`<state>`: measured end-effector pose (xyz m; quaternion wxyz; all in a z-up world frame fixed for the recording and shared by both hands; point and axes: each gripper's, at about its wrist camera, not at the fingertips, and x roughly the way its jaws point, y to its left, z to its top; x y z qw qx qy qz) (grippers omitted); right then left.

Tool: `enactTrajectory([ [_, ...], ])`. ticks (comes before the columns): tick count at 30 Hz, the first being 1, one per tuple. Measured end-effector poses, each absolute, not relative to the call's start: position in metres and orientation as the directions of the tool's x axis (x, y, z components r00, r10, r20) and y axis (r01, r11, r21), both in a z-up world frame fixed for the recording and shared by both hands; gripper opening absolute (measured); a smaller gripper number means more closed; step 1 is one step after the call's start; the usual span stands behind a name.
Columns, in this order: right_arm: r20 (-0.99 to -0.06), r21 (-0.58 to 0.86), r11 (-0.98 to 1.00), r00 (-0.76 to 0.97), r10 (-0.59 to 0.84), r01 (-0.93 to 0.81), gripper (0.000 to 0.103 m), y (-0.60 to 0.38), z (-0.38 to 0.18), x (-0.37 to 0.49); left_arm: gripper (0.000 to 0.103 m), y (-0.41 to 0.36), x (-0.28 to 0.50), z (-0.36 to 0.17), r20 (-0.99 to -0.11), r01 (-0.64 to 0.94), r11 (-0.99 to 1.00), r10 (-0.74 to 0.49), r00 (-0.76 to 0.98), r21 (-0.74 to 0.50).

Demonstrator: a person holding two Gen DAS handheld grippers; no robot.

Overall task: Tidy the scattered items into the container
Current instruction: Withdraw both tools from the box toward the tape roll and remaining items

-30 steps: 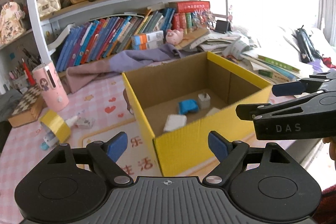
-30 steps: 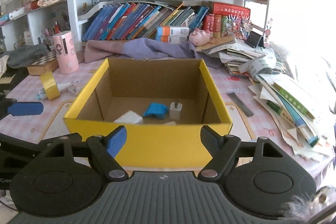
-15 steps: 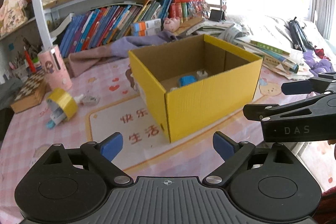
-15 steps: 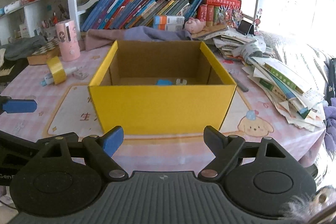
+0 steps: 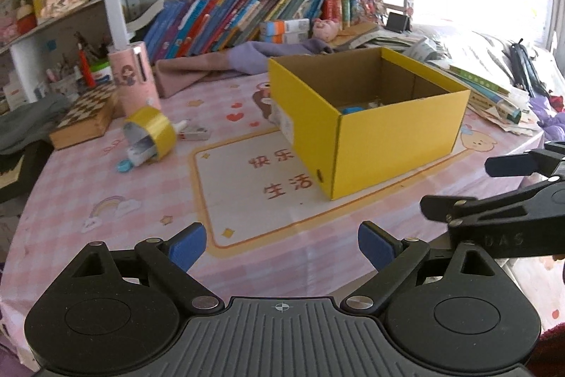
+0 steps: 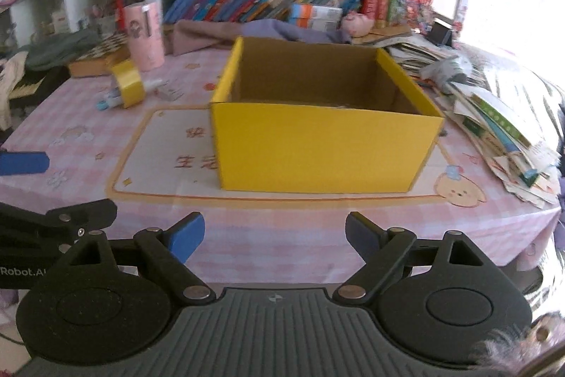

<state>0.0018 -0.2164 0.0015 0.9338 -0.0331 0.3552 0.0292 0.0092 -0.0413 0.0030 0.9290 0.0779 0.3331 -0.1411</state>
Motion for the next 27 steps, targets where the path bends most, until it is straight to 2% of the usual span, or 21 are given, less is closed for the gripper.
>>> enactTrajectory([
  [2, -0.663, -0.046, 0.994, 0.747, 0.047, -0.104, 0.088, -0.207, 0.002, 0.001, 0.098, -0.033, 0.006, 0.004, -0.637, 0.301, 0.952, -0.202, 0.744, 0.050],
  [27, -0.663, -0.022, 0.940, 0.709, 0.241, -0.340, 0.088, -0.110, 0.004, 0.029, 0.101, 0.058, -0.004, 0.006, -0.640, 0.069, 0.997, -0.030, 0.768, 0.037],
])
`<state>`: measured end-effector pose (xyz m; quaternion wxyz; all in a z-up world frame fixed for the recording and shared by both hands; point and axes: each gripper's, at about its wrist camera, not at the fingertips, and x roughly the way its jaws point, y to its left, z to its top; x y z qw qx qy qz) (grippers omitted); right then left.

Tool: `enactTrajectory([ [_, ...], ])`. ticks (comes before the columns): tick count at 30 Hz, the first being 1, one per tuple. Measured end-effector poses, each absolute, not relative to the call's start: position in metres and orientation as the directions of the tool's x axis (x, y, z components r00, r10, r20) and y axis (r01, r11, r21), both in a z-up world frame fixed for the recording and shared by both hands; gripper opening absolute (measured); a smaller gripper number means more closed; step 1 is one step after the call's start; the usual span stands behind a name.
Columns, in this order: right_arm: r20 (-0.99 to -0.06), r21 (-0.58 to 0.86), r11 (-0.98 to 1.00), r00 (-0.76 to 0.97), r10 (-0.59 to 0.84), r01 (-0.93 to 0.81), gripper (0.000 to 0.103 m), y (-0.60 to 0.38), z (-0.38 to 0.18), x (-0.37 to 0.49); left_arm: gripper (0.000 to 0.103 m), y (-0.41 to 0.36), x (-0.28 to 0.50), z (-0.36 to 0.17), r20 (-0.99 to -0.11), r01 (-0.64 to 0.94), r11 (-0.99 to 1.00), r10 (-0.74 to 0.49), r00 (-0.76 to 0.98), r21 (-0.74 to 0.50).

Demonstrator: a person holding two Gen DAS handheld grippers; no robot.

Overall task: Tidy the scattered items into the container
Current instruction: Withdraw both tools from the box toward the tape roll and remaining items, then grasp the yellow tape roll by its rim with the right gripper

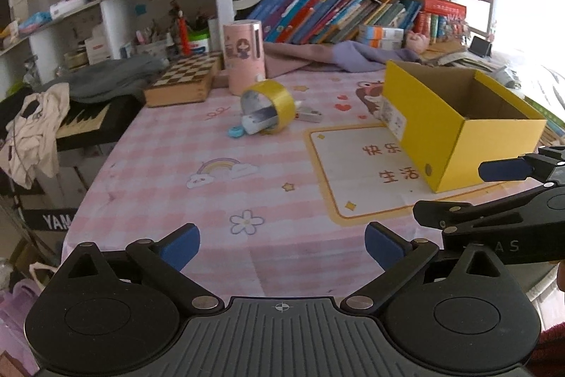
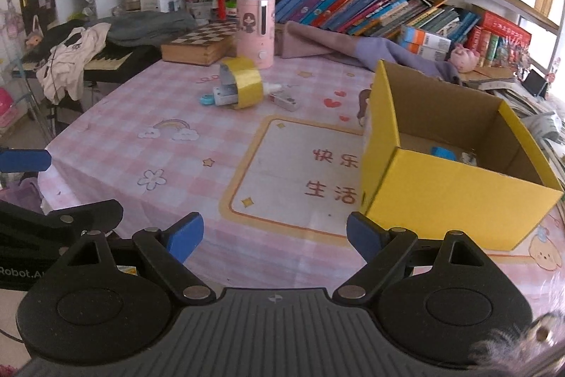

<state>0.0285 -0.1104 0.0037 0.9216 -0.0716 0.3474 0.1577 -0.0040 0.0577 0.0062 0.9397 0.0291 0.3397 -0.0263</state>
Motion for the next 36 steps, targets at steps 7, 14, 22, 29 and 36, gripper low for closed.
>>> enactTrajectory([
  [7, -0.653, -0.016, 0.929, 0.707, 0.271, -0.371, 0.088, -0.097, 0.001, 0.055, 0.101, 0.069, 0.014, 0.005, -0.632, 0.043, 0.999, -0.011, 0.775, 0.034],
  [14, -0.640, -0.010, 0.910, 0.702, 0.312, -0.414, 0.086, -0.079, 0.005, 0.099, 0.101, 0.080, 0.048, 0.008, -0.612, 0.018, 0.998, 0.020, 0.790, 0.056],
  [22, -0.649, 0.007, 0.904, 0.686, 0.329, -0.427, 0.085, -0.071, 0.002, 0.148, 0.101, 0.085, 0.088, 0.007, -0.617, 0.005, 0.998, 0.039, 0.786, 0.069],
  [29, -0.681, 0.019, 0.898, 0.652, 0.334, -0.440, 0.081, -0.062, -0.010, 0.183, 0.101, 0.096, 0.114, 0.004, -0.626, -0.036, 0.998, 0.060, 0.777, 0.051],
  [36, -0.673, 0.022, 0.894, 0.655, 0.345, -0.448, 0.078, -0.050, -0.009, 0.222, 0.101, 0.110, 0.136, 0.002, -0.642, -0.091, 0.995, 0.096, 0.761, 0.041],
])
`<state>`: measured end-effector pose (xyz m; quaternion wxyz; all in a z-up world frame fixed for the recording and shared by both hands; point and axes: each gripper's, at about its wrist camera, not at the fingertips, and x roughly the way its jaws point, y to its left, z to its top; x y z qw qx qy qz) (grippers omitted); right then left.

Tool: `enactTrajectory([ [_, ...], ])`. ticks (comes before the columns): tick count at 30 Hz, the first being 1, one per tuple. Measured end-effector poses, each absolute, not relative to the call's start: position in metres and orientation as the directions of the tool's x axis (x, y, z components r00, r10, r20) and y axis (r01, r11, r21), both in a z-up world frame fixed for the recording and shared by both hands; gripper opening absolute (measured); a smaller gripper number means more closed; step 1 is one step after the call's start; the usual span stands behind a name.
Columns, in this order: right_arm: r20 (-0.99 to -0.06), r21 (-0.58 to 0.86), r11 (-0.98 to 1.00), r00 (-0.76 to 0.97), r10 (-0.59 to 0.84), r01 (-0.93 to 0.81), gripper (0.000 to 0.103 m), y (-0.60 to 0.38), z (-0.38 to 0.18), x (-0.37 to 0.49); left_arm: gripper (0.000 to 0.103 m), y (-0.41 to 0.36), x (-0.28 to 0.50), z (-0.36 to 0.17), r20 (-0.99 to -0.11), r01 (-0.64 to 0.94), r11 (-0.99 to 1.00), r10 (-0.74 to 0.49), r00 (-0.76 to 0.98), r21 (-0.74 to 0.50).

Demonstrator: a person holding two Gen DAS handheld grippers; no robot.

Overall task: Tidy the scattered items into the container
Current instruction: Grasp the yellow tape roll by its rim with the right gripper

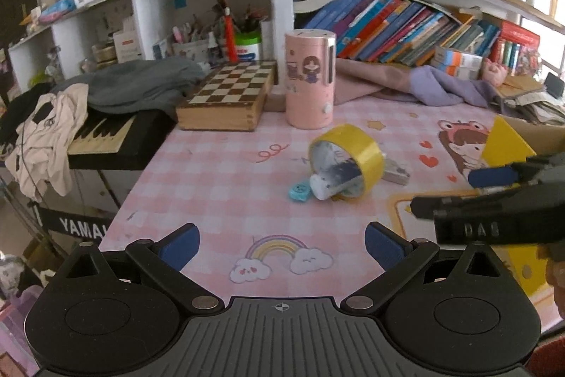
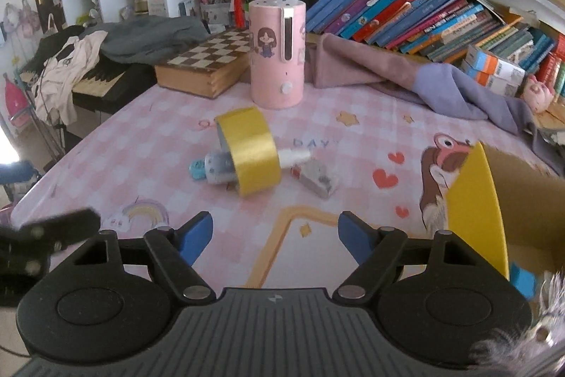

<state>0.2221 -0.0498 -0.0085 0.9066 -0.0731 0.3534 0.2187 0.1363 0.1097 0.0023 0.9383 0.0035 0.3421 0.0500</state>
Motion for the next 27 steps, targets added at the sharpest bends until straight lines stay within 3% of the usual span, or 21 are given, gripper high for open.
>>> enactTrajectory([
  [11, -0.717, -0.027, 0.838, 0.595, 0.364, -0.544, 0.074, 0.005, -0.029, 0.294, 0.101, 0.124, 0.150, -0.004, -0.675, -0.142, 0.988, 0.142, 0.724, 0.055],
  [14, -0.726, -0.014, 0.847, 0.588, 0.357, -0.532, 0.068, 0.011, -0.036, 0.311, 0.101, 0.126, 0.152, -0.006, -0.682, -0.146, 0.988, 0.142, 0.717, 0.053],
  [15, -0.729, -0.002, 0.854, 0.585, 0.355, -0.520, 0.058, 0.011, -0.038, 0.314, 0.101, 0.126, 0.153, -0.007, -0.684, -0.146, 0.988, 0.143, 0.715, 0.054],
  [16, -0.735, 0.030, 0.858, 0.571, 0.366, -0.513, 0.045, 0.009, -0.039, 0.319, 0.101, 0.125, 0.154, -0.007, -0.685, -0.146, 0.988, 0.145, 0.714, 0.057],
  [21, -0.737, 0.215, 0.861, 0.502, 0.453, -0.461, 0.043, -0.011, -0.037, 0.330, 0.101, 0.123, 0.163, -0.013, -0.697, -0.143, 0.987, 0.157, 0.700, 0.080],
  [27, -0.698, 0.542, 0.803, 0.399, 0.594, -0.247, 0.042, -0.055, -0.038, 0.341, 0.101, 0.115, 0.183, -0.023, -0.706, -0.088, 0.992, 0.124, 0.697, 0.088],
])
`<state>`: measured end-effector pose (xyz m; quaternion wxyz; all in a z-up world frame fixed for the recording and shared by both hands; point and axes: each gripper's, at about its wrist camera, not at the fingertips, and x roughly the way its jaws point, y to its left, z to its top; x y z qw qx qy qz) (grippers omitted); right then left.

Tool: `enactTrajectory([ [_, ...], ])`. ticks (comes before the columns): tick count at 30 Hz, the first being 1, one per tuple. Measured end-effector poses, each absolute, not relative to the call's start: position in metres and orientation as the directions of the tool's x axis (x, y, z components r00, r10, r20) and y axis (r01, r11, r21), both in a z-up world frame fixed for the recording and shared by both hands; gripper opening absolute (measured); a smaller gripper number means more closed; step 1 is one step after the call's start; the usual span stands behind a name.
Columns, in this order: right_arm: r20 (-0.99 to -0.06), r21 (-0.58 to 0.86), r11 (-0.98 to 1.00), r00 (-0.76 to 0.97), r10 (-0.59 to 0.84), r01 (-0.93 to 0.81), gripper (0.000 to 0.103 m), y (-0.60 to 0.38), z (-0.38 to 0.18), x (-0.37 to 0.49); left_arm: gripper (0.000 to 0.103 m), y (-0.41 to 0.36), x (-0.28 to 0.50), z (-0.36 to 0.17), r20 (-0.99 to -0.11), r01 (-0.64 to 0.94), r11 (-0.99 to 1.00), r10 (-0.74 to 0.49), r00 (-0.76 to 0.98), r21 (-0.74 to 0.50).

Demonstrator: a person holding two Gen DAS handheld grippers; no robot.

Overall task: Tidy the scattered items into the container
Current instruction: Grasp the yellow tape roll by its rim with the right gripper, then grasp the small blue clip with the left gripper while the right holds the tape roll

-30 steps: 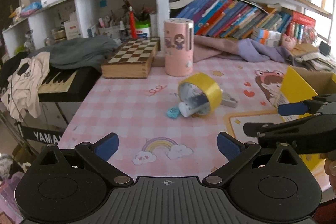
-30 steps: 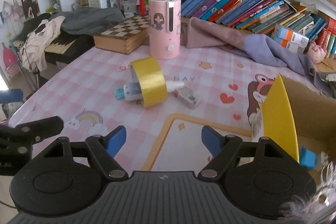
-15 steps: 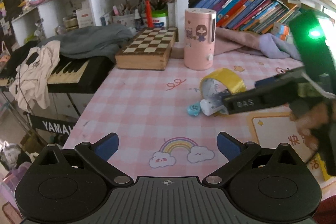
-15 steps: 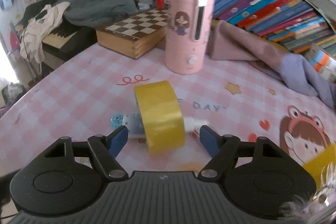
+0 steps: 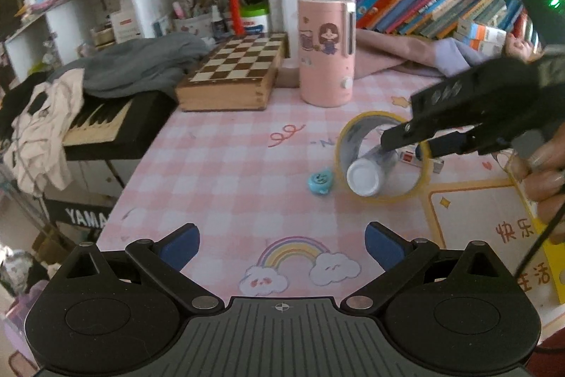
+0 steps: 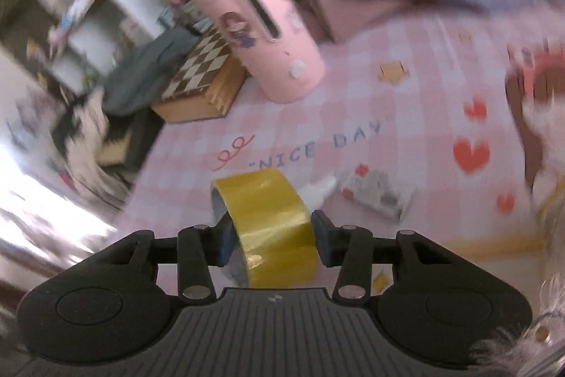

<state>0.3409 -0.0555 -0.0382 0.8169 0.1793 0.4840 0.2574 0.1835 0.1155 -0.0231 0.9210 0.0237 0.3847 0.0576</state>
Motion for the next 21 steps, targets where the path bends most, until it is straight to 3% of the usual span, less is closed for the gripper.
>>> enactTrajectory([
  [8, -0.561, 0.771, 0.628, 0.353, 0.749, -0.105, 0.041, -0.089, -0.029, 0.336, 0.101, 0.096, 0.205, -0.038, -0.735, -0.001, 0.996, 0.070, 0.675, 0.094],
  [12, -0.542, 0.779, 0.620, 0.400, 0.739, -0.089, 0.041, -0.103, -0.019, 0.335, 0.101, 0.089, 0.212, -0.041, -0.732, 0.031, 0.994, 0.057, 0.679, 0.107],
  [16, -0.582, 0.716, 0.690, 0.452, 0.676, -0.111, 0.041, -0.108, -0.011, 0.336, 0.099, 0.088, 0.225, -0.047, -0.722, 0.037, 0.992, 0.064, 0.689, 0.123],
  [18, -0.594, 0.696, 0.709, 0.463, 0.658, -0.115, 0.041, -0.108, -0.012, 0.338, 0.094, 0.092, 0.236, -0.049, -0.715, 0.032, 0.992, 0.063, 0.697, 0.118],
  [21, -0.602, 0.685, 0.719, 0.464, 0.650, -0.119, 0.041, -0.111, -0.015, 0.338, 0.076, 0.096, 0.256, -0.054, -0.719, 0.028, 0.995, 0.051, 0.693, 0.097],
])
